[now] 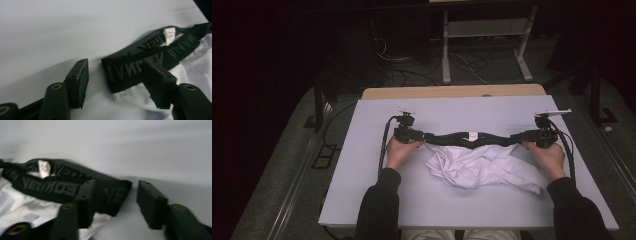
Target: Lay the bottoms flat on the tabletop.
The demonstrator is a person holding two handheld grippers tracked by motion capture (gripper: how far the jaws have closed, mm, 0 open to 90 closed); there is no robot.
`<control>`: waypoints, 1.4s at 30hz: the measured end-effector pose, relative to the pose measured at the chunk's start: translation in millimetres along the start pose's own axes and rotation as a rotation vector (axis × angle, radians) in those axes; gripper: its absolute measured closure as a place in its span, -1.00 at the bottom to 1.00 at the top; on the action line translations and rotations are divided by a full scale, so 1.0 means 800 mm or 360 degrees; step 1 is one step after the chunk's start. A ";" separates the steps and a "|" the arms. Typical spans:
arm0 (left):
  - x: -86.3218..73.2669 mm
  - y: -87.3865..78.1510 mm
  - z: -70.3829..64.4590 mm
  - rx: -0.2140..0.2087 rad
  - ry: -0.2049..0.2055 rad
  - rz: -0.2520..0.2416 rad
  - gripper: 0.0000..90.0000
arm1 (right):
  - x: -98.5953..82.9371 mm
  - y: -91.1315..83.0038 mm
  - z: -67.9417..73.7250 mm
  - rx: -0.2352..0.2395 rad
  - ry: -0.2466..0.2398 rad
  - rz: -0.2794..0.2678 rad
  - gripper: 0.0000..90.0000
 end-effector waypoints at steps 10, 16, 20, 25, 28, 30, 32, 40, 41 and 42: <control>-0.009 0.011 -0.006 -0.0050 -0.0020 0.0024 0.41 | -0.003 0.003 0.001 0.0020 0.0005 0.0030 0.83; -0.015 0.017 -0.013 -0.0122 -0.0021 0.0073 0.86 | -0.003 0.004 0.002 0.0027 -0.0010 0.0017 0.88; -0.007 0.010 -0.010 -0.0070 0.0017 0.0019 0.89 | 0.001 0.006 0.004 0.0079 -0.0015 -0.0016 0.88; 0.010 -0.010 -0.004 -0.0008 0.0043 -0.0076 0.89 | 0.017 0.005 0.013 0.0107 -0.0063 -0.0055 0.88; 0.023 -0.024 -0.005 -0.0006 0.0052 -0.0068 0.89 | 0.031 0.006 0.024 0.0147 -0.0093 -0.0069 0.88; 0.035 -0.034 -0.008 0.0017 0.0100 -0.0071 0.89 | 0.043 0.008 0.034 0.0150 -0.0128 -0.0063 0.89; 0.049 -0.048 -0.011 0.0033 0.0128 -0.0101 0.90 | 0.058 0.011 0.047 0.0166 -0.0169 -0.0072 0.89; 0.120 -0.110 -0.011 0.0134 0.0211 -0.0233 0.90 | 0.125 0.018 0.098 0.0262 -0.0261 -0.0178 0.88; 0.125 -0.114 -0.012 0.0138 0.0215 -0.0244 0.90 | 0.135 0.017 0.106 0.0276 -0.0276 -0.0195 0.88; 0.140 -0.124 -0.012 0.0162 0.0233 -0.0275 0.90 | 0.139 0.017 0.109 0.0283 -0.0282 -0.0203 0.88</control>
Point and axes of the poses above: each handheld gripper's, and its own axes: y roughly forward along the jaws, x roughly out of its top, z roughly to its left, the point moved 6 cm from there along y, roughly forward along the jaws, and after that the axes turned 12 degrees about -z, right-handed, at the moved point
